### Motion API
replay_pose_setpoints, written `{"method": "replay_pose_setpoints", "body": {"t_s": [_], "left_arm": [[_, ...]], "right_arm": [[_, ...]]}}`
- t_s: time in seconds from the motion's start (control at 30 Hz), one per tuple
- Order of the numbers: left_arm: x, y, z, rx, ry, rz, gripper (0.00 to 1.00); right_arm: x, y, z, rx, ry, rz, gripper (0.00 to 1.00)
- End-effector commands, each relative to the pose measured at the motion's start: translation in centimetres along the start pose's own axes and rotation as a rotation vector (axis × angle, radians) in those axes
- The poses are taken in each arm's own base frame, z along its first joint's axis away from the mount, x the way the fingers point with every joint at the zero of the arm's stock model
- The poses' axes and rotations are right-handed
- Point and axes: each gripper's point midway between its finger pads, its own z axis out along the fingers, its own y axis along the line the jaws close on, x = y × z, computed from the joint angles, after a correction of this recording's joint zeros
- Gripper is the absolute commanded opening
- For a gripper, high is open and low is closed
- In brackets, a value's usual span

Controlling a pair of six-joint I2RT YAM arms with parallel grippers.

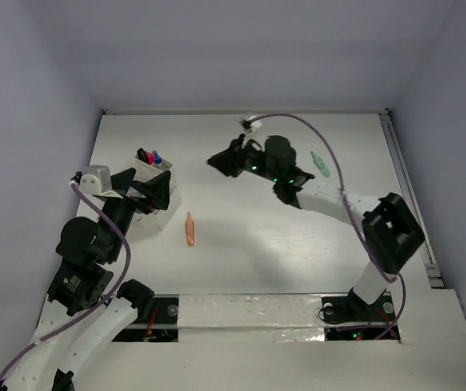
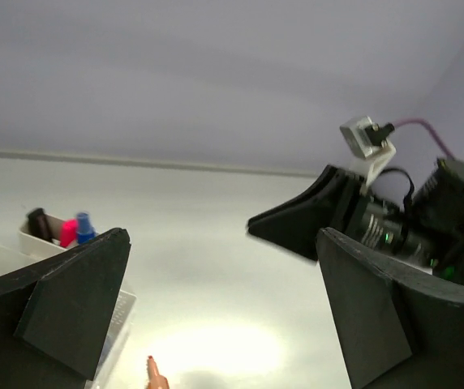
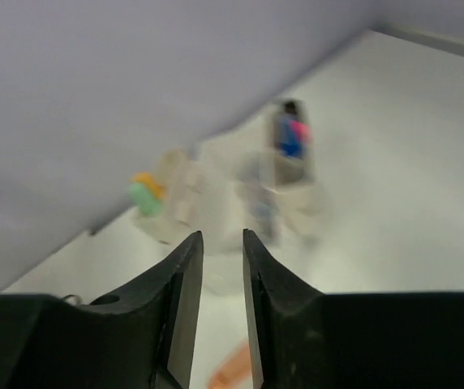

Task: Sort the stationery into containers
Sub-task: Pick up the pen from the center of the board.

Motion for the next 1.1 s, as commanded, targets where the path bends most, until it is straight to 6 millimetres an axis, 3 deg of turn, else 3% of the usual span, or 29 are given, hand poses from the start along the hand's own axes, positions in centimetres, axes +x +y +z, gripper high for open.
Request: {"method": "replay_pose_setpoints", "body": {"t_s": [0.0, 0.07, 0.1, 0.17, 0.23, 0.27, 0.33, 0.37, 0.4, 0.47, 0.57, 0.87, 1.07], "left_arm": [[1.0, -3.0, 0.4, 0.147, 0.052, -0.045, 0.99], [1.6, -3.6, 0.4, 0.179, 0.072, -0.068, 0.99], [1.9, -4.0, 0.3, 0.206, 0.083, -0.074, 0.99], [2.8, -4.2, 0.3, 0.221, 0.102, -0.084, 0.99], [3.6, -4.2, 0.5, 0.22, 0.121, -0.081, 0.99], [4.2, -4.0, 0.7, 0.215, 0.134, -0.079, 0.99], [5.3, -4.3, 0.7, 0.239, 0.166, -0.073, 0.99], [5.5, -4.4, 0.7, 0.247, 0.171, -0.073, 0.99], [5.8, -4.6, 0.7, 0.258, 0.18, -0.073, 0.99], [6.1, -4.7, 0.7, 0.267, 0.19, -0.066, 0.99], [6.1, -4.8, 0.7, 0.273, 0.19, -0.054, 0.99], [6.6, -5.4, 0.5, 0.313, 0.21, -0.046, 0.99], [6.4, -5.3, 0.4, 0.314, 0.203, -0.042, 0.99]], "right_arm": [[-0.5, -11.1, -8.1, 0.355, 0.077, 0.067, 0.28], [0.4, -14.9, -12.4, 0.496, 0.154, 0.111, 0.24], [-0.7, -18.4, -15.2, 0.625, 0.136, 0.111, 0.24], [-0.6, -21.3, -18.6, 0.753, 0.183, 0.129, 0.25], [-1.3, -24.7, -22.2, 0.891, 0.19, 0.139, 0.36], [-0.4, -25.9, -24.1, 0.971, 0.242, 0.144, 0.39], [-0.6, -29.7, -27.9, 1.148, 0.27, 0.126, 0.52], [-0.3, -30.7, -29.0, 1.188, 0.29, 0.137, 0.55], [1.3, -31.6, -30.3, 1.223, 0.347, 0.164, 0.57], [1.9, -33.2, -33.1, 1.29, 0.38, 0.176, 0.63], [3.6, -34.6, -35.1, 1.301, 0.448, 0.198, 0.7], [7.8, -36.2, -34.4, 1.205, 0.624, 0.271, 0.71], [9.0, -36.6, -34.1, 1.173, 0.663, 0.282, 0.65]]}}
